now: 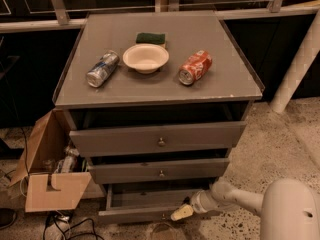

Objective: Open bottom drawer

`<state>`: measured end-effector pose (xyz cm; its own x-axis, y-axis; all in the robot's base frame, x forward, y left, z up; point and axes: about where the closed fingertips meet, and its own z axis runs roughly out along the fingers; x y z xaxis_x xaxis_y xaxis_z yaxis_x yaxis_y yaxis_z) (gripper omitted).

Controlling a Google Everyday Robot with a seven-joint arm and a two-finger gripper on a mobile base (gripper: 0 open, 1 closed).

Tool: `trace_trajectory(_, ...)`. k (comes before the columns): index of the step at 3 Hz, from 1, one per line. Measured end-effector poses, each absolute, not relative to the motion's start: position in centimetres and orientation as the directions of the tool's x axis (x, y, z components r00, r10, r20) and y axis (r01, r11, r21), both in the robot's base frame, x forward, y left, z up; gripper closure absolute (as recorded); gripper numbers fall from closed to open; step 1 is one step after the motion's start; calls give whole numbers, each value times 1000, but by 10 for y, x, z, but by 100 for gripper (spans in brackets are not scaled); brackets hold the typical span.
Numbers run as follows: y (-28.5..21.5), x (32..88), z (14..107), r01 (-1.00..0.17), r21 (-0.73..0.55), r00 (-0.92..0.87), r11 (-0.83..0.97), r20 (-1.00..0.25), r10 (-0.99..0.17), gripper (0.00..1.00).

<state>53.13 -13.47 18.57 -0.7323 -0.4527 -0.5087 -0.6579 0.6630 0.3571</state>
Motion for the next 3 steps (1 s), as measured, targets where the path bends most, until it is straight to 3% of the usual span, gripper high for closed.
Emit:
trace_trajectory(2,-160,471,206,-609,387,-779,692,-456,-431,0)
trace_trajectory(3,-159,471,206,-609,388,-779,692,-455,-431,0)
